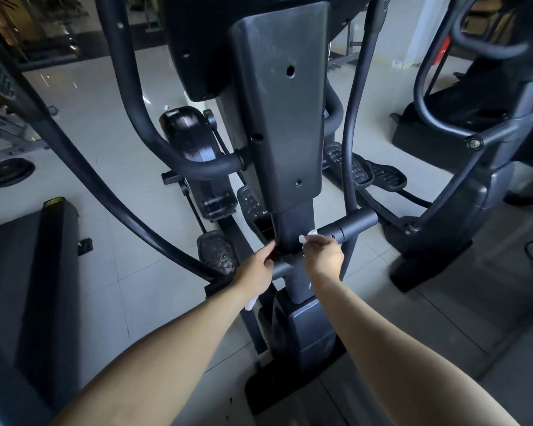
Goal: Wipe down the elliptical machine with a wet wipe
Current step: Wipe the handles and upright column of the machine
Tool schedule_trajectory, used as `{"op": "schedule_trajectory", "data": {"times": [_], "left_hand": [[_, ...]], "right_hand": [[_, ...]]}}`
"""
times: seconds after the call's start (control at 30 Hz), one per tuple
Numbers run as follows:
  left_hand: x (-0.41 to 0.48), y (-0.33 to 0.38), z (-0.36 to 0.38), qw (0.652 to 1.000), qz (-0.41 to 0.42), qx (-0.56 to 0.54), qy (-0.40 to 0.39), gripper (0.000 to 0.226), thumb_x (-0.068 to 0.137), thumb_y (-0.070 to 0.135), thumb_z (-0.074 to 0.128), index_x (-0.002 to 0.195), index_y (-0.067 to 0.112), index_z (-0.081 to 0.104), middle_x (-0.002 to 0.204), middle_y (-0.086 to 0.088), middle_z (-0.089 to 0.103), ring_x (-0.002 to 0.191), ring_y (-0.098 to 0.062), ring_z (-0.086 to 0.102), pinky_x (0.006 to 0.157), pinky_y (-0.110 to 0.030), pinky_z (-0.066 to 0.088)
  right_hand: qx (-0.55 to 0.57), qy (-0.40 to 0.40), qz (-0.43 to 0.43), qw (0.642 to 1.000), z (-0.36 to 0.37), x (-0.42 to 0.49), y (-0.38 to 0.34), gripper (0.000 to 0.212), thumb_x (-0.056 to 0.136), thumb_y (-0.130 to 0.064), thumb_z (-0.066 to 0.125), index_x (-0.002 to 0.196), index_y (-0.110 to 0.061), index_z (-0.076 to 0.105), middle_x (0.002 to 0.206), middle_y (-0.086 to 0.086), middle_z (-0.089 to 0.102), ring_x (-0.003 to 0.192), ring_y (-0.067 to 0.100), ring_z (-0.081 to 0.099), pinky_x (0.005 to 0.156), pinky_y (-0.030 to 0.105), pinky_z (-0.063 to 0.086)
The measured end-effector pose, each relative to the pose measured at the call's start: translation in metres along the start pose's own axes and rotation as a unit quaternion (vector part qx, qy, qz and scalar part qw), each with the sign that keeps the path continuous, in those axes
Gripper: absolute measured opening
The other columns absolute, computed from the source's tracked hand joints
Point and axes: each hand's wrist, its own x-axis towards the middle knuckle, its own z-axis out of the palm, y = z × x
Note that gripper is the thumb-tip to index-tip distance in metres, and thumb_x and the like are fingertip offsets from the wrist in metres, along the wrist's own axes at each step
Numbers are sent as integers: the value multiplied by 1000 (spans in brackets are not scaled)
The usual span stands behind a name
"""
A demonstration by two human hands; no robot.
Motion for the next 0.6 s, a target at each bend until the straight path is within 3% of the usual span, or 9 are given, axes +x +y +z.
{"op": "schedule_trajectory", "data": {"times": [0.07, 0.17, 0.27, 0.33, 0.4, 0.47, 0.6], "left_hand": [[-1, 0, -1, 1000, 2, 2, -1, 57, 101, 23, 41, 149, 53, 35, 145, 3, 58, 99, -15, 58, 99, -44, 56], [-1, 0, -3, 1000, 3, 16, -5, 59, 100, 23, 40, 149, 54, 33, 149, 6, 54, 107, -17, 66, 101, -41, 54], [-2, 1, -4, 1000, 7, 23, -8, 59, 101, 21, 42, 152, 50, 34, 153, 12, 49, 114, -19, 66, 102, -40, 53], [-3, 1, -4, 1000, 8, 27, -11, 58, 103, 19, 43, 154, 44, 36, 151, 13, 50, 113, -20, 67, 101, -37, 53], [-4, 2, -4, 999, 0, 33, -8, 58, 103, 18, 41, 154, 44, 36, 132, 7, 65, 99, -26, 71, 84, -34, 56], [-4, 2, -4, 999, -5, 44, -6, 58, 103, 17, 39, 154, 45, 36, 106, -1, 71, 92, -29, 72, 70, -34, 51], [-2, 2, -5, 999, -5, 46, -14, 58, 103, 17, 39, 155, 42, 36, 85, -7, 66, 84, -29, 71, 83, -45, 56]], "right_hand": [[-7, -20, -18, 1000, 14, -8, 7, 25, 95, -14, 51, 95, -20, 76, 100, 1, 70, 93, 18, 68, 92, 26, 50], [-6, -27, -23, 999, 22, -22, 7, 24, 91, -4, 59, 90, -18, 79, 101, 3, 72, 90, 16, 67, 91, 24, 49], [-25, -76, -11, 997, 16, -19, 5, 26, 91, -2, 59, 92, -17, 81, 98, 0, 76, 84, 12, 66, 70, 4, 44], [-28, -69, 1, 997, 3, -13, 4, 24, 92, -3, 59, 98, -15, 79, 98, 0, 75, 85, 13, 66, 64, 3, 42], [9, -11, 13, 1000, -13, -3, 6, 15, 94, -10, 63, 93, -16, 77, 89, 2, 75, 83, 20, 71, 70, 16, 52], [80, 29, 46, 995, -21, 1, 10, 8, 96, -19, 68, 91, -21, 74, 78, -4, 71, 69, 8, 69, 62, 11, 47], [124, 6, 76, 989, -6, -7, 17, 11, 90, -22, 77, 97, -13, 77, 73, -6, 69, 67, 8, 63, 72, 20, 51]]}}
